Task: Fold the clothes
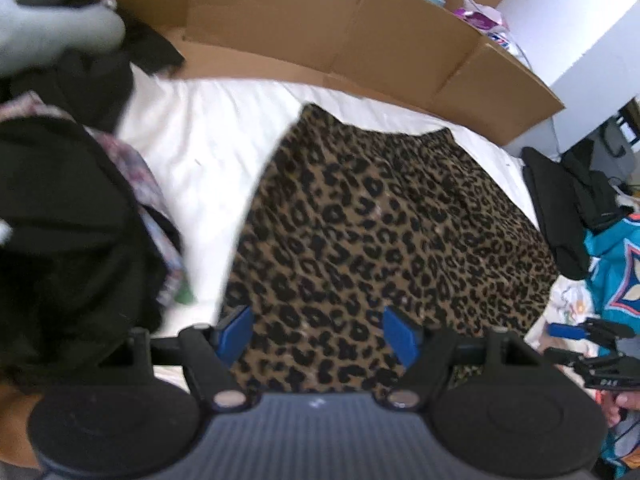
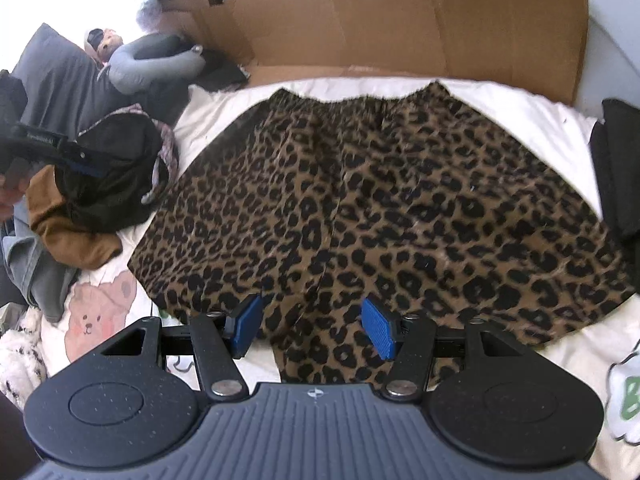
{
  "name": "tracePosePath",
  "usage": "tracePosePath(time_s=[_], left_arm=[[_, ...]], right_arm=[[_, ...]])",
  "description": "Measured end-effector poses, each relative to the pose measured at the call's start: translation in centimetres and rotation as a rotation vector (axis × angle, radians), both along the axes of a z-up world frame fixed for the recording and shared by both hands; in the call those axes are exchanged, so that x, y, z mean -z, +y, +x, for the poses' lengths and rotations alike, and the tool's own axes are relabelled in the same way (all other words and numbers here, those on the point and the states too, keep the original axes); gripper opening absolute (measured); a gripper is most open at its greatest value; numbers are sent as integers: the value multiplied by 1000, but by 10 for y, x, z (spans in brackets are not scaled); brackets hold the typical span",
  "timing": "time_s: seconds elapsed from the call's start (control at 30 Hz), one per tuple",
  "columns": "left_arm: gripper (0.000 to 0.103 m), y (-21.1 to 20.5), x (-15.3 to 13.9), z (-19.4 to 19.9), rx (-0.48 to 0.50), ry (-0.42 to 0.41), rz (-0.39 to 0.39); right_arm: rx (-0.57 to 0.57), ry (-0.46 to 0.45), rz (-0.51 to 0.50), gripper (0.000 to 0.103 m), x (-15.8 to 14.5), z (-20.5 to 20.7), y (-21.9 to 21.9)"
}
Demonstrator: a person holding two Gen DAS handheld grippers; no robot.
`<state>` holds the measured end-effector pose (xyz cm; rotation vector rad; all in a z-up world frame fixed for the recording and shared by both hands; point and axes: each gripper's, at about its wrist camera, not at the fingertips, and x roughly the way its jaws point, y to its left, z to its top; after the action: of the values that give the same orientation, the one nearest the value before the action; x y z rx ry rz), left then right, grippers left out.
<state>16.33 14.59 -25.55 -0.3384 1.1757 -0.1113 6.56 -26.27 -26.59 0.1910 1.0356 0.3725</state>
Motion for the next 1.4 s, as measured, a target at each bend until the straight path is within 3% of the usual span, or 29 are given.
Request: tracePosePath(time_s=[0.23, 0.47, 0.53, 0.83, 1.4], left_arm=[[62, -43, 45, -23, 70, -11, -219], [58, -87, 86, -32, 177, 46, -318], [52, -95, 93, -35, 195, 54, -344], [48, -113, 99, -42, 250, 2, -393], [48, -114, 104, -50, 192, -67, -315]], right_arm=[[-29, 36, 11, 62, 25, -5, 10], [-63, 76, 22, 61, 45, -11, 24], [-81, 85, 20, 61, 48, -14, 28], [-140, 125, 20, 61, 61, -30, 44], [-195, 138, 38, 61, 73, -33, 52]])
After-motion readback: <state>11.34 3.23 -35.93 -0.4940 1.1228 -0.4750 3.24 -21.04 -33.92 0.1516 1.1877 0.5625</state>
